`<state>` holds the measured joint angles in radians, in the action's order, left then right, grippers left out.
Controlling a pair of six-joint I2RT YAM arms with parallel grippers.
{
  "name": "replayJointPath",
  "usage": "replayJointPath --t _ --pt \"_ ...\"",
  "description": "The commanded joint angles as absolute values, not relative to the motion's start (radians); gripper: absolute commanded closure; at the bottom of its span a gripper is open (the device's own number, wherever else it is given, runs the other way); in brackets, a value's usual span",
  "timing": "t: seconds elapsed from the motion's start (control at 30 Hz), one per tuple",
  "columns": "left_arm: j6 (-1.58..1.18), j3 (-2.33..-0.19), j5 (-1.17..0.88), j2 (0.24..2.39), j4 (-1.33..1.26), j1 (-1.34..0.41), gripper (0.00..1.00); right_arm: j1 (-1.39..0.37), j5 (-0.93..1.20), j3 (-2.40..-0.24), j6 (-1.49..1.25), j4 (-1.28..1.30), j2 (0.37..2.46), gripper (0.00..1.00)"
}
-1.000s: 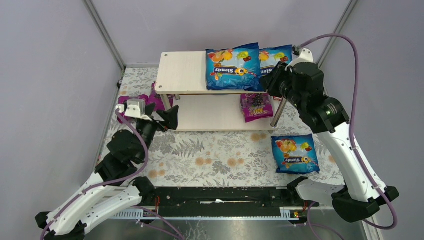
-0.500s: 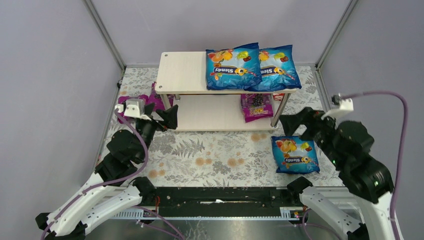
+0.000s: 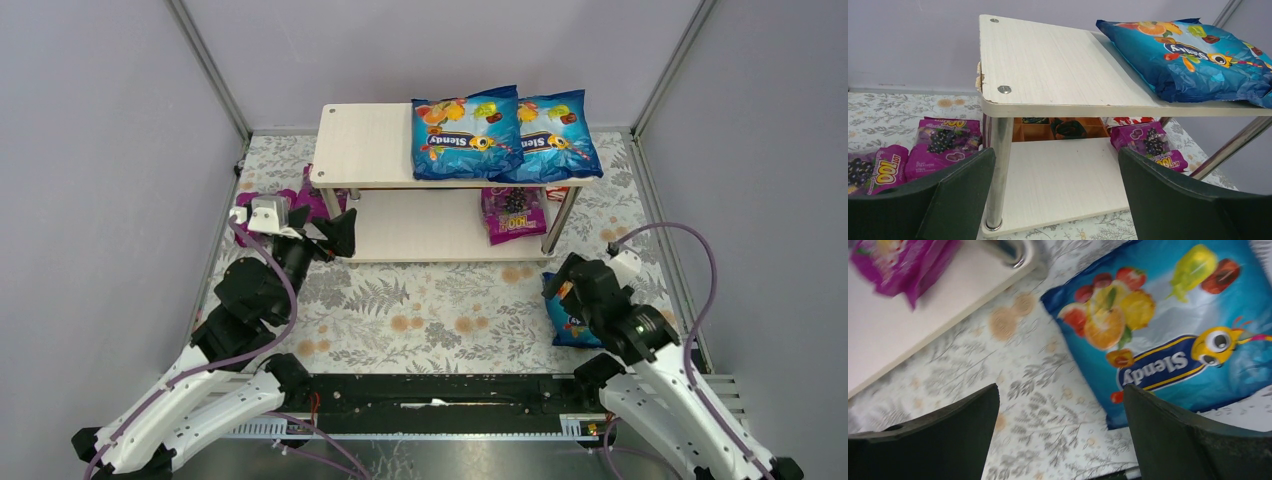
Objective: Place and organize the candy bags onto the shelf
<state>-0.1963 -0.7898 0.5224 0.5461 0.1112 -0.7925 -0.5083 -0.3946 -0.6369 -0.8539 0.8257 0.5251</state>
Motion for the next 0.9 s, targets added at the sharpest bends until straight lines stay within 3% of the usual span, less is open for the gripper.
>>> replayJointPath --t 0.0,0.2,0.37,0.57,0.87 --pt "-0.205 -0.801 0.506 0.55 0.083 -0.788 0.02 -0.506 -0.677 -0.648 -0.929 0.745 0.652 0.0" --pt "-0.198 -0.802 0.502 0.557 0.083 -0.787 0.02 -0.435 -0.718 -0.635 -0.871 0.624 0.818 0.0" --pt "-0.193 -0.8 0.498 0.552 0.082 -0.785 0.02 -0.209 -0.484 -0.53 -0.799 0.45 0.878 0.01" --pt "-0.195 -0.799 0.486 0.552 0.081 -0.785 0.02 -0.058 -0.361 -0.49 -0.708 0.356 0.933 0.01" --pt "-0.207 -0.802 0.466 0.56 0.08 -0.781 0.02 -0.035 0.046 -0.477 -0.653 0.325 1.038 0.01"
